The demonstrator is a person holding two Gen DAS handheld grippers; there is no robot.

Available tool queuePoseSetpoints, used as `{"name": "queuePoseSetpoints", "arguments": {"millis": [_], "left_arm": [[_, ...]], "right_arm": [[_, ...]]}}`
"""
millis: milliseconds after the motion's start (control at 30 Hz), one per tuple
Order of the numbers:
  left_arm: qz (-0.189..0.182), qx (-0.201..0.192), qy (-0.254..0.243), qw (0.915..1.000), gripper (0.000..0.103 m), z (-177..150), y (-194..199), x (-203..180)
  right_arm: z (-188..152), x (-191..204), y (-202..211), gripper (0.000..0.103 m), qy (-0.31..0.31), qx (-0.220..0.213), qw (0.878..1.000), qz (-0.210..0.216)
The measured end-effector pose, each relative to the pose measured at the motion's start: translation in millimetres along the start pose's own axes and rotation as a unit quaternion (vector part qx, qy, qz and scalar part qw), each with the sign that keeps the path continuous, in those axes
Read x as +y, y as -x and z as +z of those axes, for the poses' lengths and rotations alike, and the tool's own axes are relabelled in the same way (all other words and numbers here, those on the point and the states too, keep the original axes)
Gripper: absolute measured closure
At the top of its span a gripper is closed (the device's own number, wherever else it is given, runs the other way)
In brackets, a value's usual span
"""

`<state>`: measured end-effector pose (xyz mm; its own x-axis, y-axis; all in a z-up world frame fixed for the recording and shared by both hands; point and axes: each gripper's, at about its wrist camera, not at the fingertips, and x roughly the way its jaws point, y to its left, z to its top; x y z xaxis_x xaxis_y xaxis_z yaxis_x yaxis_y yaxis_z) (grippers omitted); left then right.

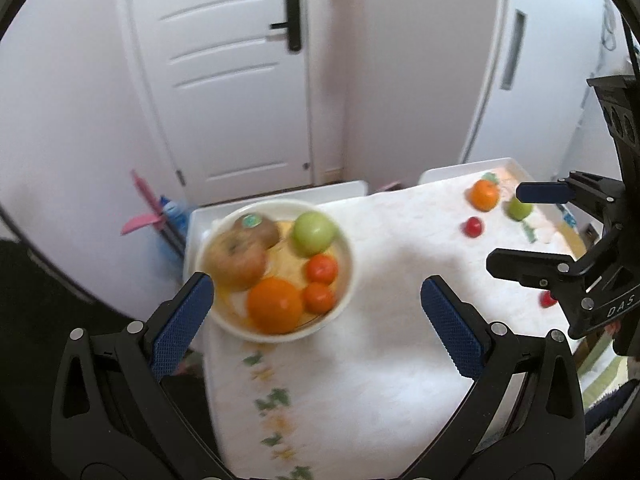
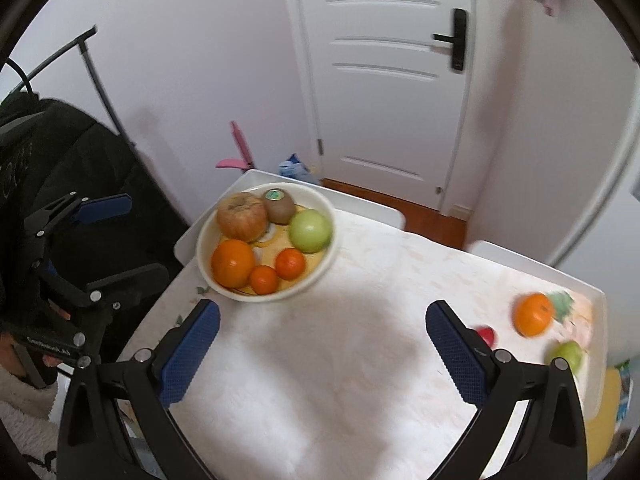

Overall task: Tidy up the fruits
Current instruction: 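Move both tools back toward the remaining fruit on the table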

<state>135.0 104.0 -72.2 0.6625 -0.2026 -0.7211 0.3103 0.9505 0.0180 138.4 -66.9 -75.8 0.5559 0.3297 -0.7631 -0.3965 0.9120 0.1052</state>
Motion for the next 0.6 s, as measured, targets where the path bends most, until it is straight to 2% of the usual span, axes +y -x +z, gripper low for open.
{"name": "queuePoseSetpoints", "arguments": {"millis": [167,400,600], "left_arm": [[-0.019,-0.006,-0.026,0.9995,0.000,17,-1,-35],[-0.025,-0.005,-0.022,0.9994,0.000,30,-4,-100],[-0.016,0.003,-0.006,0.9999,0.000,32,-12,-155]], "right_arm": [[-7,-29,30,0.000,-0.032,-0.014,0.999,-0.030],[-27,-85,66,0.000,-0.041,-0.024,0.997,-0.069],[-50,-136,84,0.000,-0.029,-0.019,0.997,-0.067]]}}
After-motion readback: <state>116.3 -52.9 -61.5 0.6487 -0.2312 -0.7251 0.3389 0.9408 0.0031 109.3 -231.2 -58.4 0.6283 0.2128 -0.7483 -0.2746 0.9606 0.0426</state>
